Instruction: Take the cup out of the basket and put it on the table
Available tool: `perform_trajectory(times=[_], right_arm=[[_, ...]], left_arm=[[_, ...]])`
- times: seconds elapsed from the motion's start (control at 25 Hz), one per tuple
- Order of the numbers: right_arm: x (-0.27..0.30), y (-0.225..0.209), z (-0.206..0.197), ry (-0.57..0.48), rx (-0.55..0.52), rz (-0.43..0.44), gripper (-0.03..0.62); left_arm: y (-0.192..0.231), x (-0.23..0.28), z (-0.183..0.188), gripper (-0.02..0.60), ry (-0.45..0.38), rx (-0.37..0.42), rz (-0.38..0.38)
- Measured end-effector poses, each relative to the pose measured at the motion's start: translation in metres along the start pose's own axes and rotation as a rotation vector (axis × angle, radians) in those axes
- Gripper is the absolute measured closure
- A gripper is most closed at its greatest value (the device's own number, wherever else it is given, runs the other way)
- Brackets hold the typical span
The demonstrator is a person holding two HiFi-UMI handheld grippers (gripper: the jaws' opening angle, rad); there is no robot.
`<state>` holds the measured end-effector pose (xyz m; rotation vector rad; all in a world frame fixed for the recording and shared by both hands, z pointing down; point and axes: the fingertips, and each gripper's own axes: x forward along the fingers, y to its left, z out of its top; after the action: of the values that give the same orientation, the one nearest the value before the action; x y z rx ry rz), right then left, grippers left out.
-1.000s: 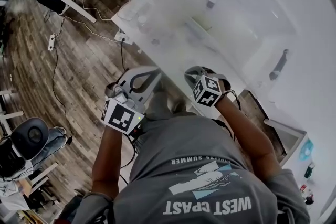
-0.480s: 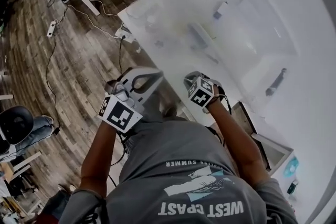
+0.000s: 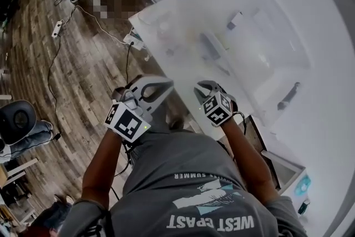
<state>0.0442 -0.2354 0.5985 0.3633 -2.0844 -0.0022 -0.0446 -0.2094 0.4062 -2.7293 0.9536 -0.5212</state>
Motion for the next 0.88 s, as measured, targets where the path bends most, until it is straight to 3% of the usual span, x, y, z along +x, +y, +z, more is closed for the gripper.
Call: perform_trajectory(times=[0.12,0.36,0.88], right_arm=[[-0.026,0.0,0.021,-0.101,-0.004,-0.048,0.58],[-0.079,0.002,0.038,-0.212,0.03,-0.117,0.582],[-0.146,0.03,-0.005,-0.286,0.152,-0.212,0.582]], left_arm=[[-0.003,0.0,0.003,0.566,0.0,0.008,-0.003],[-0.011,-0.005,0.013,0.566,0.001,0.034,-0.009],[-0.059,-0.019,0.044,0.566,0.023,0.08,-0.043]])
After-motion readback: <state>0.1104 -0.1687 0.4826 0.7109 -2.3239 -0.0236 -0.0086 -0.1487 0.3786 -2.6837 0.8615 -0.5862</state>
